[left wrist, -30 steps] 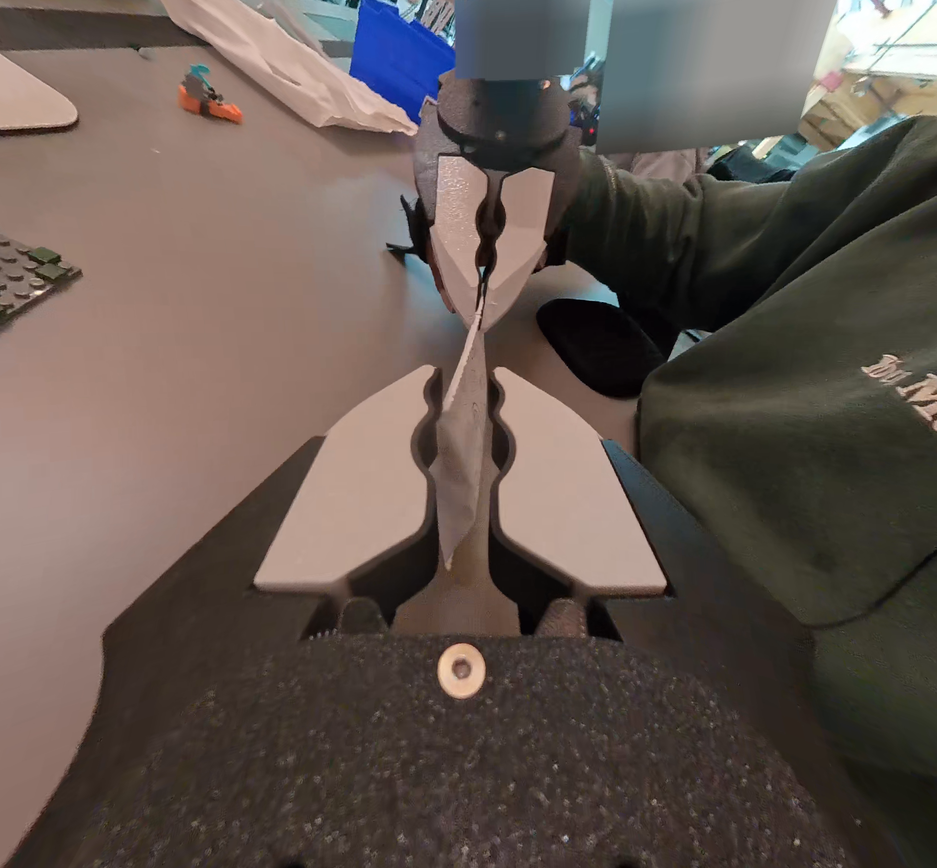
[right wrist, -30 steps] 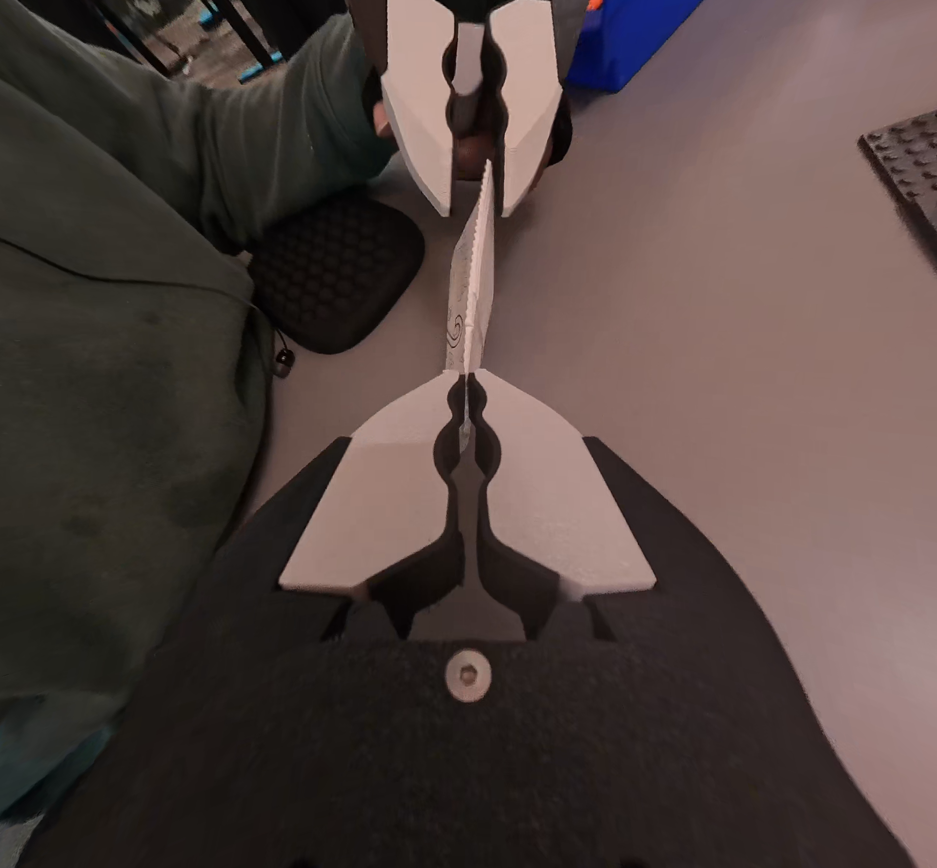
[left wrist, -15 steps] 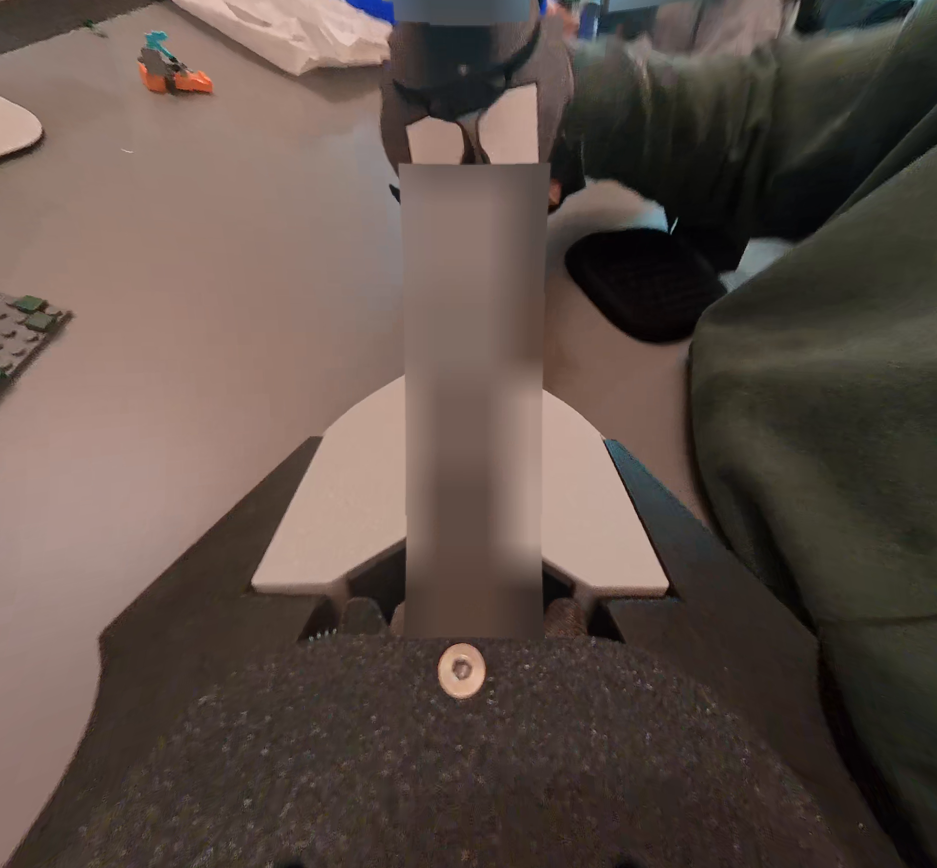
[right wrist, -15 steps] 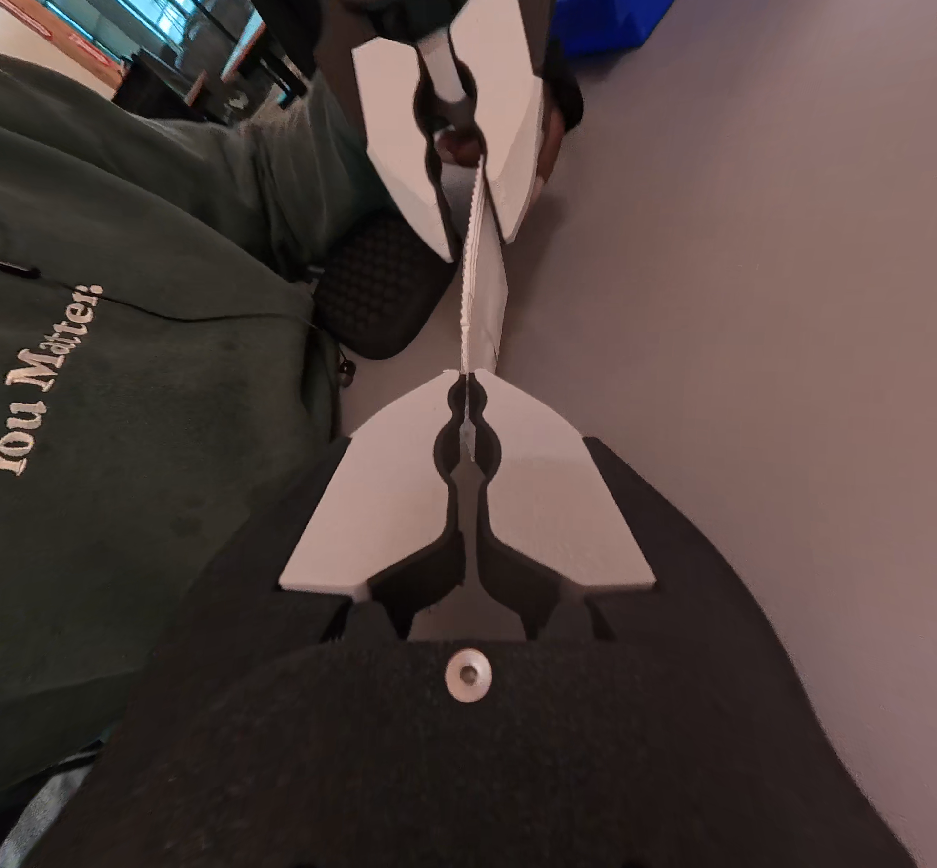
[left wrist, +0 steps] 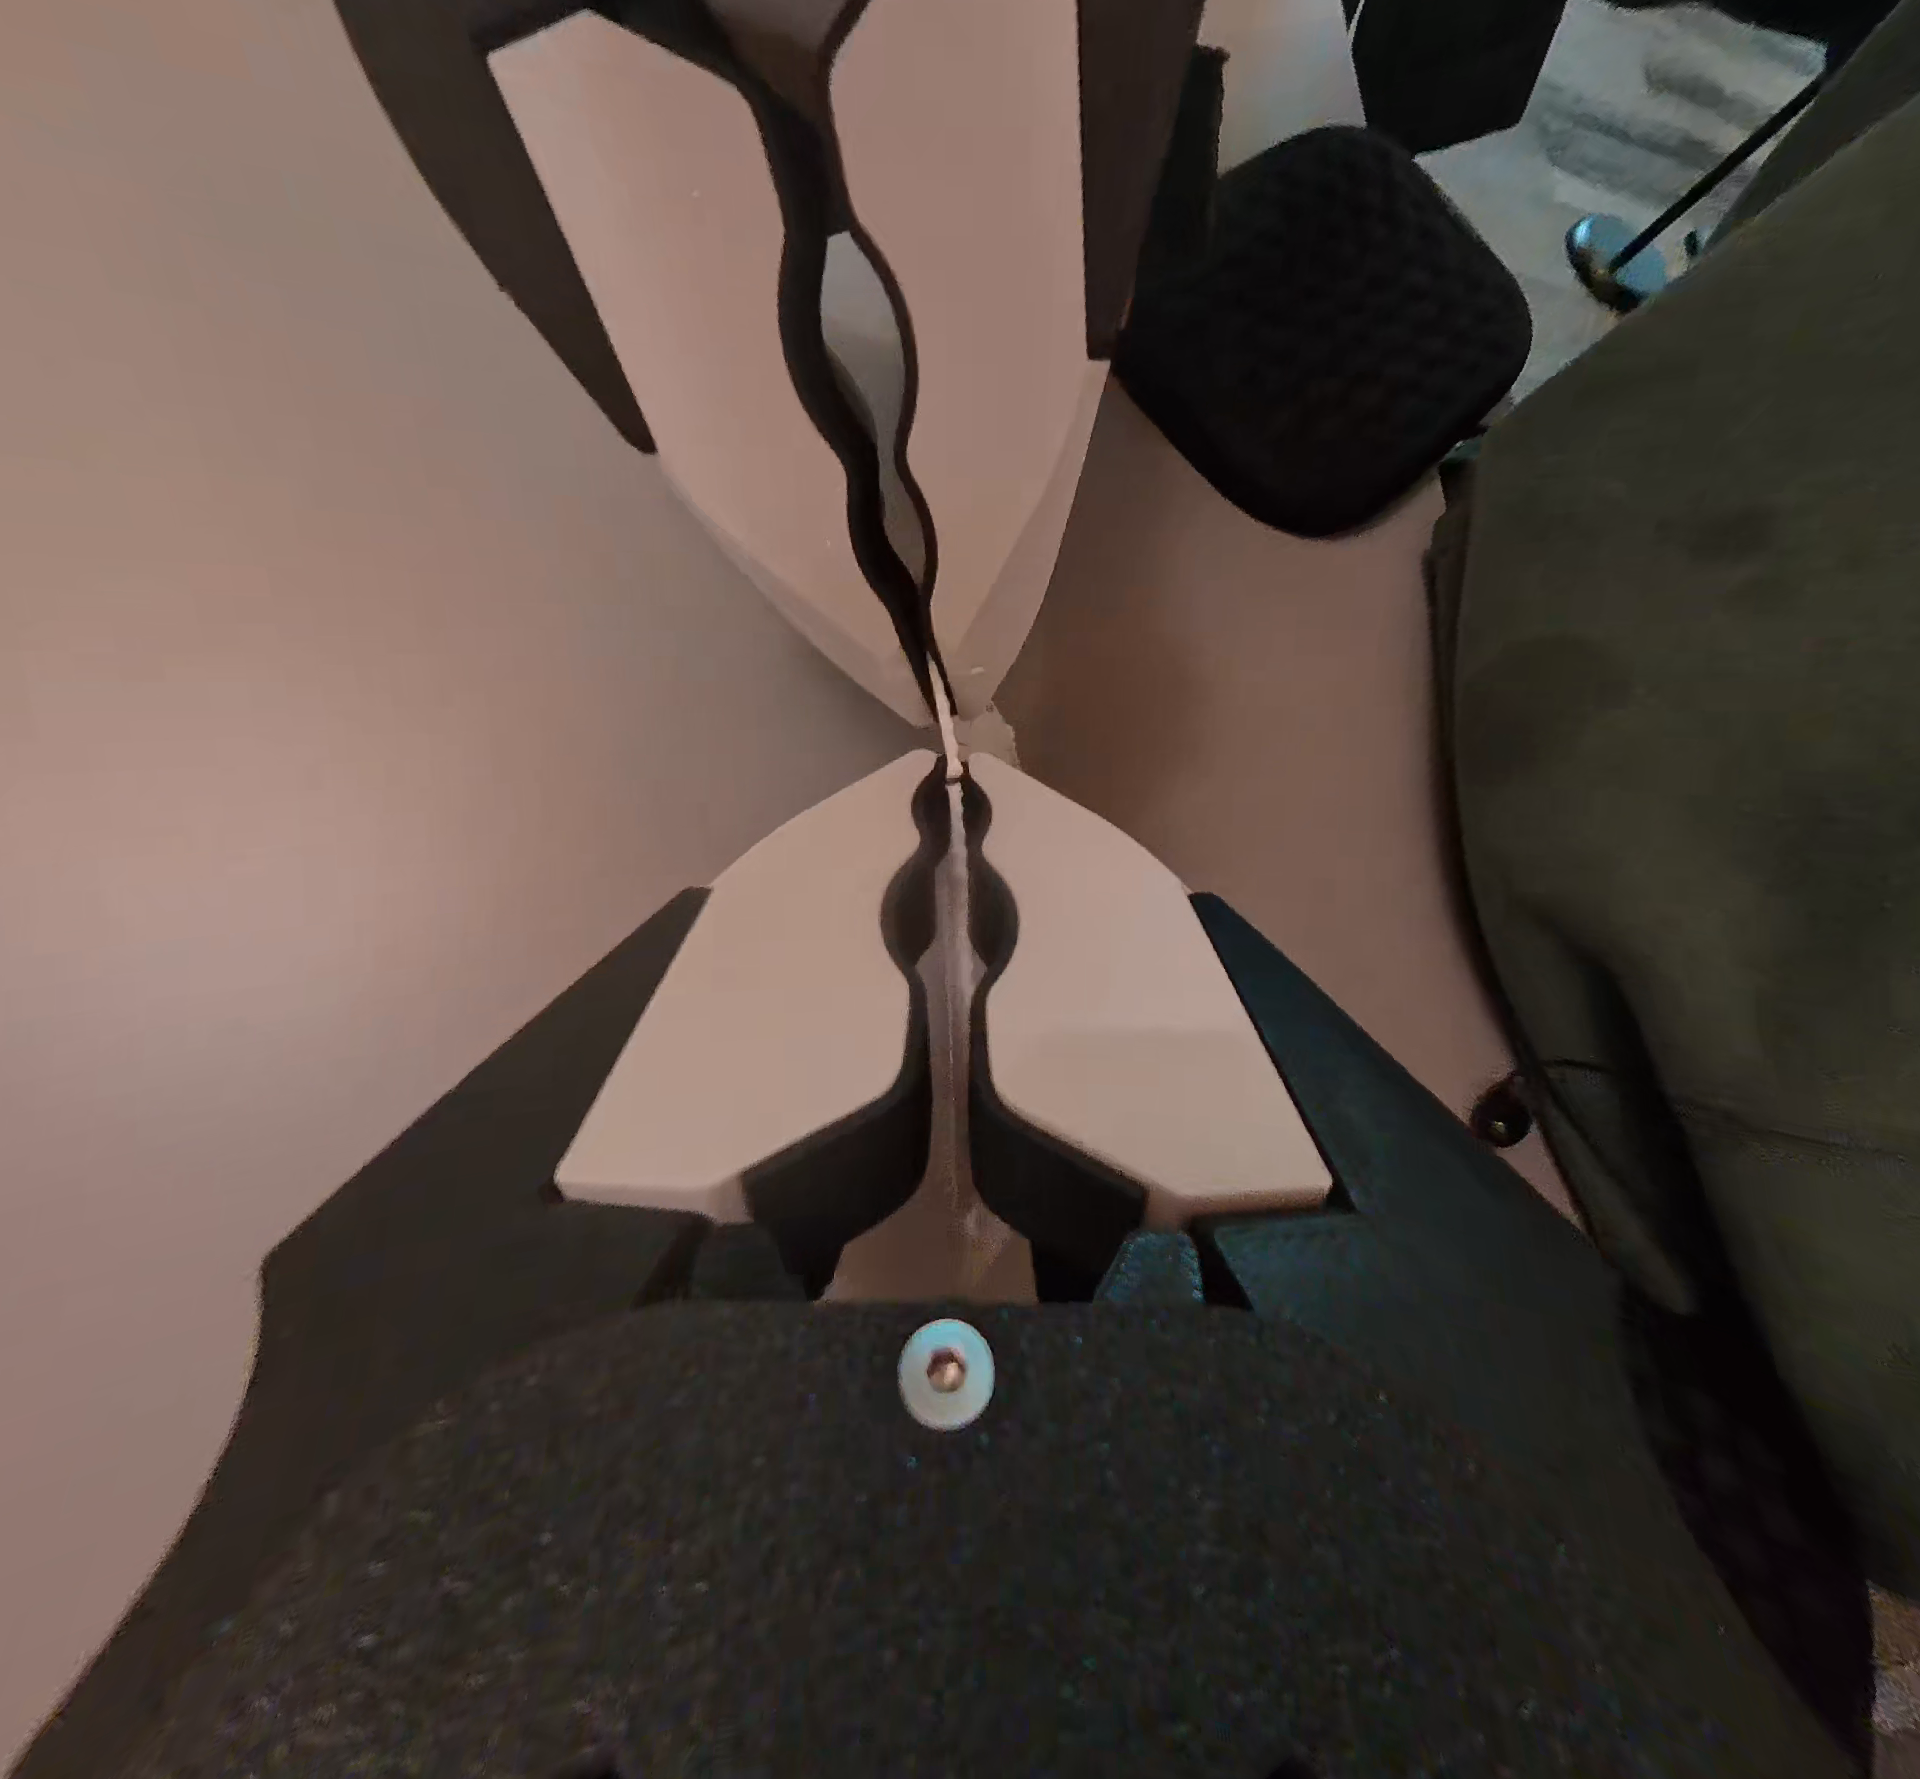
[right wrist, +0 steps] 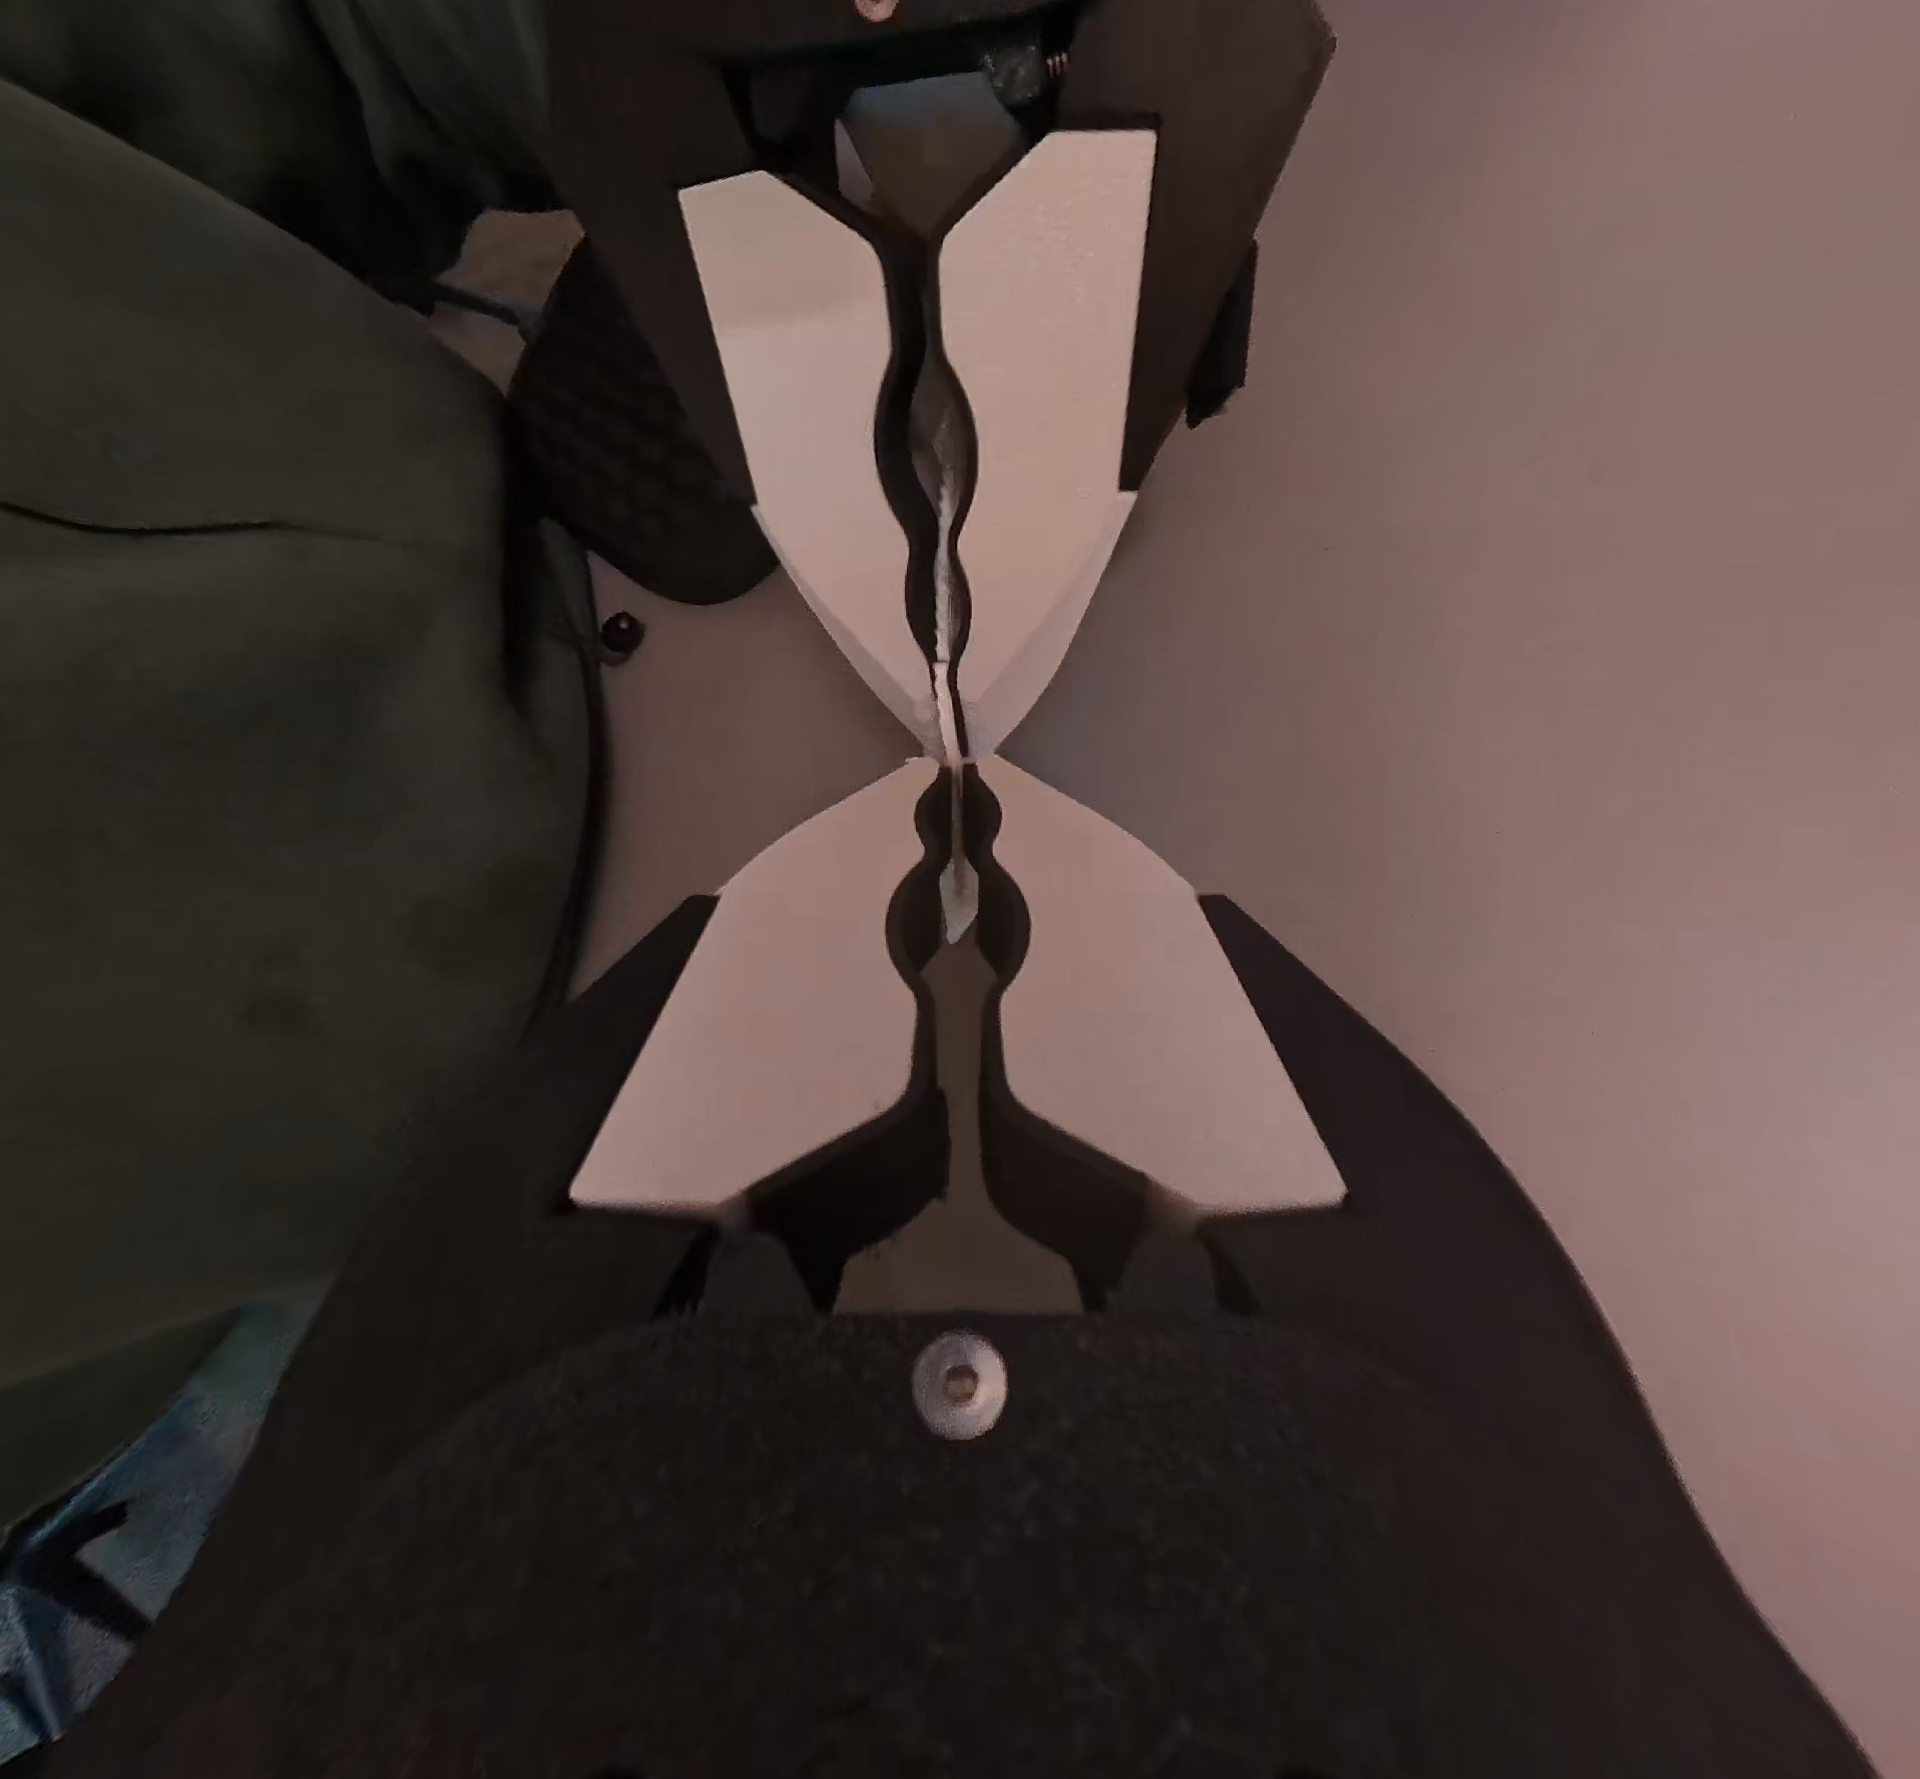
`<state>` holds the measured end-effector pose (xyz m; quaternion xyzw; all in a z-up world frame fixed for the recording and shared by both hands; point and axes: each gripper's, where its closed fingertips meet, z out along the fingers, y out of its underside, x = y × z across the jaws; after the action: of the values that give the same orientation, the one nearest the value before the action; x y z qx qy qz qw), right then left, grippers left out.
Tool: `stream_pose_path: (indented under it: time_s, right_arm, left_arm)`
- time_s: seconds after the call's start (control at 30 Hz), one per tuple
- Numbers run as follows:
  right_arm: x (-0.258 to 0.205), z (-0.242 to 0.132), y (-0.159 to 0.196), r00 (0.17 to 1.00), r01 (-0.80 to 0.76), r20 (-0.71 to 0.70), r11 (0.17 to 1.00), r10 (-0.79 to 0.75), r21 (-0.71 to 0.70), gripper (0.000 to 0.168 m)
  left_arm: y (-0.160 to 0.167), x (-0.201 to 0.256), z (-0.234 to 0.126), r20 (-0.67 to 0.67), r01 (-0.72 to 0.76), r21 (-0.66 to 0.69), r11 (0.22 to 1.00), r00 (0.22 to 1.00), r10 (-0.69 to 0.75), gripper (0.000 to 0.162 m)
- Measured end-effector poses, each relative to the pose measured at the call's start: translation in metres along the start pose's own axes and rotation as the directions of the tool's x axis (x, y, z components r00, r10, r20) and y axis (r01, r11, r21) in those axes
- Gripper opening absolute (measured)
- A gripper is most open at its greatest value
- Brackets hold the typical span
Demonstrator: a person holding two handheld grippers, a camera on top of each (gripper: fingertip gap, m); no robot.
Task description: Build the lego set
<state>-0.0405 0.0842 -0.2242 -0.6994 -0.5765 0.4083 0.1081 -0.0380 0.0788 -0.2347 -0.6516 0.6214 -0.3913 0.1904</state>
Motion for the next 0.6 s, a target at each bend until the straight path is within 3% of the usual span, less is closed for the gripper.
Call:
stream_pose_path:
  time_s: [0.37,0.47,0.6]
  right_arm:
    - [0.002,0.001,0.009,0.988,0.131,-0.080,0.991,-0.133,-0.033,0.000]
    - [0.001,0.002,0.008,0.988,0.129,-0.076,0.991,-0.132,-0.035,0.000]
    - [0.000,0.004,0.009,0.984,0.155,-0.078,0.986,-0.159,-0.058,0.000]
  left_arm:
    - [0.011,0.003,0.000,-0.042,0.036,-0.028,0.999,0.998,-0.037,0.001]
    - [0.002,0.004,0.000,-0.037,0.027,-0.002,1.000,0.999,-0.027,0.011]
    - [0.000,0.002,0.005,-0.029,0.026,-0.034,0.999,0.999,-0.027,0.001]
